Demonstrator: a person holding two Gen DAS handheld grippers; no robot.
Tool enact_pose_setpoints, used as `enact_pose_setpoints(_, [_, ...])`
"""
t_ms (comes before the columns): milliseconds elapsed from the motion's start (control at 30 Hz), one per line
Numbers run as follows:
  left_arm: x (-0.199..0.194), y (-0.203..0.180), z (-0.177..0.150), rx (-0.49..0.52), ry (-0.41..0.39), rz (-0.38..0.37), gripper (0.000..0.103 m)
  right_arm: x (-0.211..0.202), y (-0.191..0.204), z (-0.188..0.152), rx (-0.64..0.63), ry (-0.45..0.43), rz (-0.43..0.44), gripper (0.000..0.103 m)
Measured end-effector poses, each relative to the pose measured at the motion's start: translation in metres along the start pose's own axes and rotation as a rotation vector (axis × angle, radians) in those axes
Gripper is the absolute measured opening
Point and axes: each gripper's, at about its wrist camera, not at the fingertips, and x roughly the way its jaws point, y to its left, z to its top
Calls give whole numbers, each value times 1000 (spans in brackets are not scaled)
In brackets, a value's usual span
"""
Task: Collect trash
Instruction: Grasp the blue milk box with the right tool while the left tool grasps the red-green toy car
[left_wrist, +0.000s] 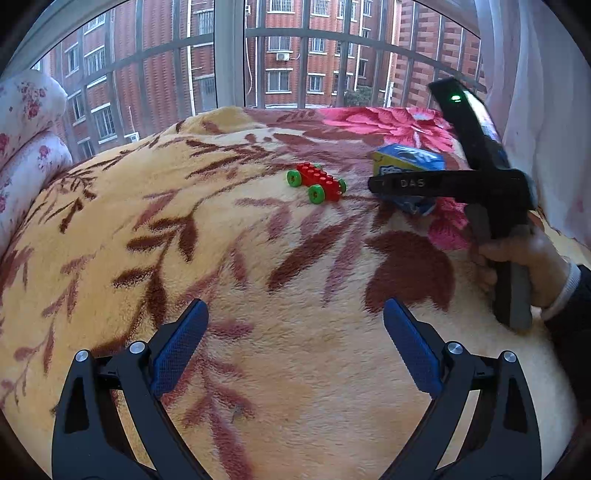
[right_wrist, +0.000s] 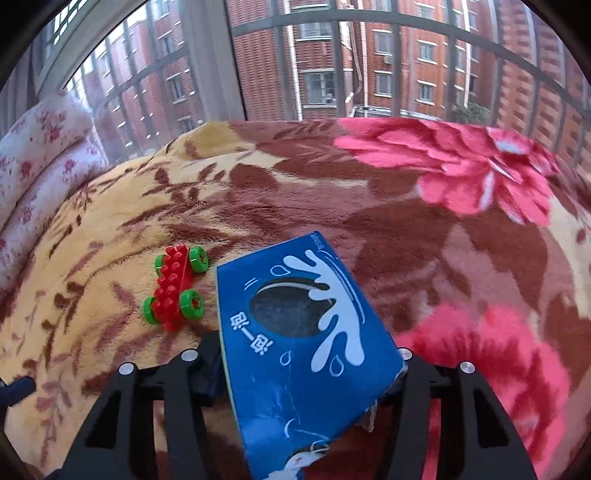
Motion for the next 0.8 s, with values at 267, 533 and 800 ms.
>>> enact_pose_setpoints(267, [6,8,1,-43,42,3,93,-52,3,-37,85,-3,-35,55])
enact_pose_setpoints(533, [12,22,35,-160,96,6,93,-98,-4,-81,144,-88,-113,56])
enact_pose_setpoints(800, [63,-24,100,-68,73,148,93,-90,-11,-83,164,-91,-93,56])
